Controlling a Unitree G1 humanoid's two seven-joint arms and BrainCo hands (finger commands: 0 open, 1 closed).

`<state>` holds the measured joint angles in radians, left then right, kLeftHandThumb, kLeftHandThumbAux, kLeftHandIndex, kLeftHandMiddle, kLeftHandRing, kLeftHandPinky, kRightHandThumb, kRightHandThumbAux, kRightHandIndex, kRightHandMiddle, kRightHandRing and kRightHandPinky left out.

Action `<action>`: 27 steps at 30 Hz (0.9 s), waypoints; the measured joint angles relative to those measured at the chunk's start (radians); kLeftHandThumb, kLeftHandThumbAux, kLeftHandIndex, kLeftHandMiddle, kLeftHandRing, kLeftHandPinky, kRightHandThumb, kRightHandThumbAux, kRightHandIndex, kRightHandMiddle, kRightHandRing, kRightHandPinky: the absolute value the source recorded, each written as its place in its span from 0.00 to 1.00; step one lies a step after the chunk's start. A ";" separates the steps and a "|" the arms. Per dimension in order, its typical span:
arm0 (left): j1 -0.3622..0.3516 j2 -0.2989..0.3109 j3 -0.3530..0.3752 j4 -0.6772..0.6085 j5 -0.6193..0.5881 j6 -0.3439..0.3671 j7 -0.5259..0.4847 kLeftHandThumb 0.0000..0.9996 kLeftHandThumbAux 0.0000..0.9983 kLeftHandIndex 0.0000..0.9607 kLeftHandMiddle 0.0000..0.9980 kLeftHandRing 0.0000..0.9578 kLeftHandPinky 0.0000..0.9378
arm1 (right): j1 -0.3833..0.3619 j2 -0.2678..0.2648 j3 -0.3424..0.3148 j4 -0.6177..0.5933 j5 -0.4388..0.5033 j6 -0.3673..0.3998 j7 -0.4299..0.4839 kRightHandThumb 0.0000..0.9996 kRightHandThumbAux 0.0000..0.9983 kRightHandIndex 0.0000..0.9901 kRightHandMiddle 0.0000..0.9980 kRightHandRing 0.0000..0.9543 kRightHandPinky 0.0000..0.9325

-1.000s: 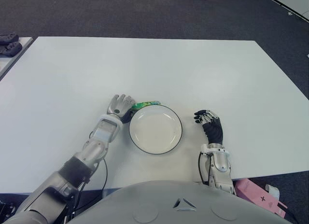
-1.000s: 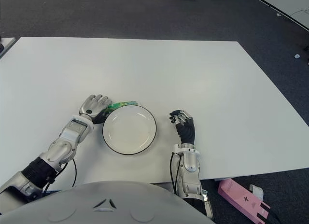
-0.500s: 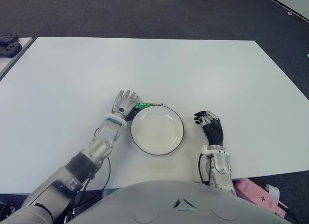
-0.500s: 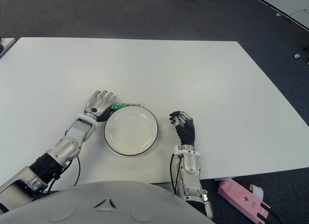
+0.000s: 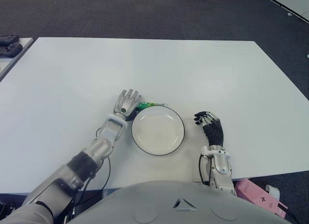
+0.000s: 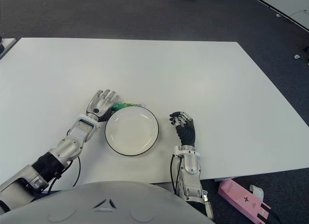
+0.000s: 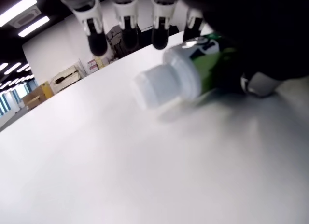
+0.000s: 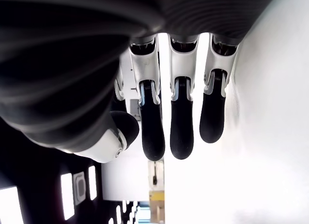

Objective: Put the toothpaste on the table into the plate.

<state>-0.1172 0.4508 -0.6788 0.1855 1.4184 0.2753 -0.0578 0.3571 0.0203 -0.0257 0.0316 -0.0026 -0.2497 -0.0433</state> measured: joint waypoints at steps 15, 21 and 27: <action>-0.004 -0.055 0.047 0.063 -0.148 -0.002 0.068 0.72 0.70 0.46 0.79 0.83 0.90 | 0.007 0.002 -0.001 -0.015 0.001 0.014 -0.003 0.71 0.73 0.43 0.48 0.49 0.50; -0.016 -0.060 0.061 0.079 -0.192 -0.017 0.073 0.72 0.70 0.46 0.83 0.87 0.92 | 0.009 0.000 -0.002 -0.016 0.002 0.014 -0.003 0.71 0.73 0.43 0.48 0.49 0.50; -0.024 -0.060 0.091 0.093 -0.257 -0.056 0.088 0.72 0.70 0.46 0.85 0.88 0.92 | 0.009 0.000 -0.002 -0.020 0.002 0.023 -0.003 0.71 0.73 0.43 0.48 0.49 0.50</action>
<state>-0.1408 0.3907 -0.5878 0.2781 1.1610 0.2192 0.0307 0.3658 0.0204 -0.0278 0.0117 -0.0004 -0.2271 -0.0464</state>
